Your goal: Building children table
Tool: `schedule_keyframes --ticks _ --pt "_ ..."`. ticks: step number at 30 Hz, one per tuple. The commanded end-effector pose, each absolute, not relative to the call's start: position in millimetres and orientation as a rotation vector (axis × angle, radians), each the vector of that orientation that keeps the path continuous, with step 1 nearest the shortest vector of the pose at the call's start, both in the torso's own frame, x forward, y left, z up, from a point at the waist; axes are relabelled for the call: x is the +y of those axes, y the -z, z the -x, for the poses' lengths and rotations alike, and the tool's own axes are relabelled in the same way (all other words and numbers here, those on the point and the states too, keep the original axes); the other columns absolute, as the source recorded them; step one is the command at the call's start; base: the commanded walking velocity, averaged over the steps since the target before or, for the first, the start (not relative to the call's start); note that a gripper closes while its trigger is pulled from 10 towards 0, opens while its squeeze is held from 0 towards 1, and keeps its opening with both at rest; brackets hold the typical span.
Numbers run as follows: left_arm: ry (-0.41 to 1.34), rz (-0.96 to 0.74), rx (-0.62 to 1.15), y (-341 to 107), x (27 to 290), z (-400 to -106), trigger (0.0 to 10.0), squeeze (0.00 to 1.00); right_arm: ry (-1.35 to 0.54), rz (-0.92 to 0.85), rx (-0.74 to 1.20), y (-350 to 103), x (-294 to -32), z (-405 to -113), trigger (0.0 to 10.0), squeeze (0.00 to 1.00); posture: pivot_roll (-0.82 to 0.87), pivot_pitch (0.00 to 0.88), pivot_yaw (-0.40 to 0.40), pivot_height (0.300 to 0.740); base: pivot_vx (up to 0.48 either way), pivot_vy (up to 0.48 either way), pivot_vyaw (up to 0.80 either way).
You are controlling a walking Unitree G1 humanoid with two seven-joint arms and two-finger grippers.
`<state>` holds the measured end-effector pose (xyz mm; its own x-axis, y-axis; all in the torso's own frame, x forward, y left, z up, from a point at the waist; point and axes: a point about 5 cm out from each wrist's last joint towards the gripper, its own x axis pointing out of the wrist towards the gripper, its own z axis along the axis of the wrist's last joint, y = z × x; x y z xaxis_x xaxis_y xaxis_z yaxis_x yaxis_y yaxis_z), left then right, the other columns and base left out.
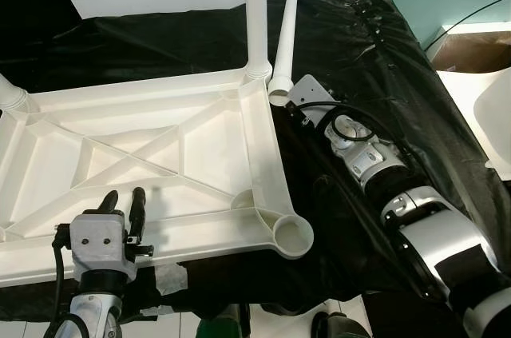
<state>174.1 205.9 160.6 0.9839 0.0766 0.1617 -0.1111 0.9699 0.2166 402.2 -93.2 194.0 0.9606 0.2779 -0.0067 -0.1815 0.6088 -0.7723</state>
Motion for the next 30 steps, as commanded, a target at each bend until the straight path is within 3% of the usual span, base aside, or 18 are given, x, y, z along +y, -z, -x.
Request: schedule_keyframes --ticks 1,17,30 --pt "-0.203 -0.228 -0.152 -160 213 -171 10.0 0.00 -0.293 0.881 -0.108 -194 -89 -402 10.0 0.00 0.38 0.189 0.039 0.740 0.000 0.000 0.00" --pt "-0.195 -0.223 -0.152 -159 212 -173 10.0 0.00 -0.391 0.807 -0.123 -189 -63 -390 10.0 0.00 0.37 0.177 0.042 0.740 0.000 0.000 0.00" --pt "-0.196 -0.233 -0.143 -159 215 -170 10.0 0.00 -0.320 0.948 -0.111 -193 -75 -404 10.0 0.00 0.38 0.178 0.045 0.740 0.000 0.000 0.00"
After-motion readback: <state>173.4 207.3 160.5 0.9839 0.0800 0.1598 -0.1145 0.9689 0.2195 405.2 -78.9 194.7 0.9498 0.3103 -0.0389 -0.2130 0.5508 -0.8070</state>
